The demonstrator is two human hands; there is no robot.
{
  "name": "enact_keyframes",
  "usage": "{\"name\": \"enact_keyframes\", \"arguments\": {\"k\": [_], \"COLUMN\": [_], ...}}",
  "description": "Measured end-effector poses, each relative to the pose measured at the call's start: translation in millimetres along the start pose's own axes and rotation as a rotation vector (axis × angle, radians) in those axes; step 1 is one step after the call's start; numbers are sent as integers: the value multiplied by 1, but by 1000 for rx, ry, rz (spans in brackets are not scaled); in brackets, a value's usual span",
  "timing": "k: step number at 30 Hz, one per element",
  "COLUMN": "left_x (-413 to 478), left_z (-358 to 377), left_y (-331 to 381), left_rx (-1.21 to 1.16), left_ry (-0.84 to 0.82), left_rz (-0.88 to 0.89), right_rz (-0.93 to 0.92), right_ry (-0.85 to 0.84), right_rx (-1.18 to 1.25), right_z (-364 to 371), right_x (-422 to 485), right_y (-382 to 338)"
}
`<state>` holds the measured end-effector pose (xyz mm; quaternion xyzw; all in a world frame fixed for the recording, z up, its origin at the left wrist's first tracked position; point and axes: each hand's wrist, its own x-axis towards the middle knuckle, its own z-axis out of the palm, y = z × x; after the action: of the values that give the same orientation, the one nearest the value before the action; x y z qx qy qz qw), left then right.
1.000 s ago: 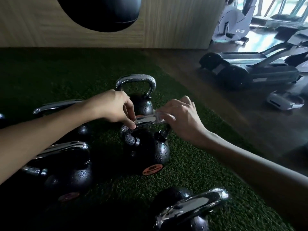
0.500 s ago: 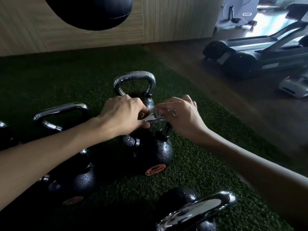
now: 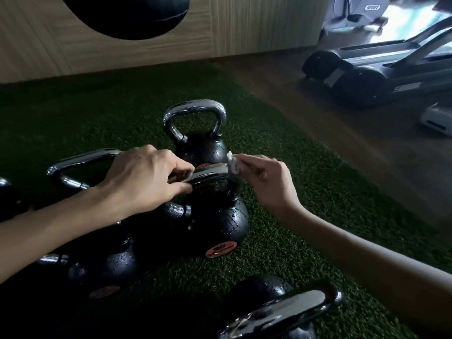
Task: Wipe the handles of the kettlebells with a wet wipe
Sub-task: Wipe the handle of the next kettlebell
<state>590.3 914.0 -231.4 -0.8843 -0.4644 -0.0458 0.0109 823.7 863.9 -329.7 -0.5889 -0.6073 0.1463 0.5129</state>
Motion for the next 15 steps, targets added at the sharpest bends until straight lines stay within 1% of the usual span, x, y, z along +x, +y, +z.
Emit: {"name": "enact_keyframes", "arguments": {"k": [2, 5, 6, 8, 10, 12, 15], "left_x": [-3, -7, -9, -13, -16, -18, -18], "left_z": [0, -2, -3, -4, -2, 0, 2], "left_y": [-2, -4, -4, -7, -10, -14, -17], "left_rx": [-9, -33, -38, -43, -46, -37, -4], "left_ry": [1, 4, 4, 12, 24, 29, 31], "left_rz": [-11, -19, -23, -31, -33, -32, -31], "right_rz": [255, 475, 511, 506, 453, 447, 549], "right_ry": [0, -48, -69, -92, -100, -99, -147], "right_rx": [219, 482, 536, 577, 537, 469, 449], "right_z": [3, 5, 5, 3, 3, 3, 12], "right_x": [-4, -10, -12, -14, -11, -9, -17], "right_y": [6, 17, 17, 15, 14, 15, 21]}}
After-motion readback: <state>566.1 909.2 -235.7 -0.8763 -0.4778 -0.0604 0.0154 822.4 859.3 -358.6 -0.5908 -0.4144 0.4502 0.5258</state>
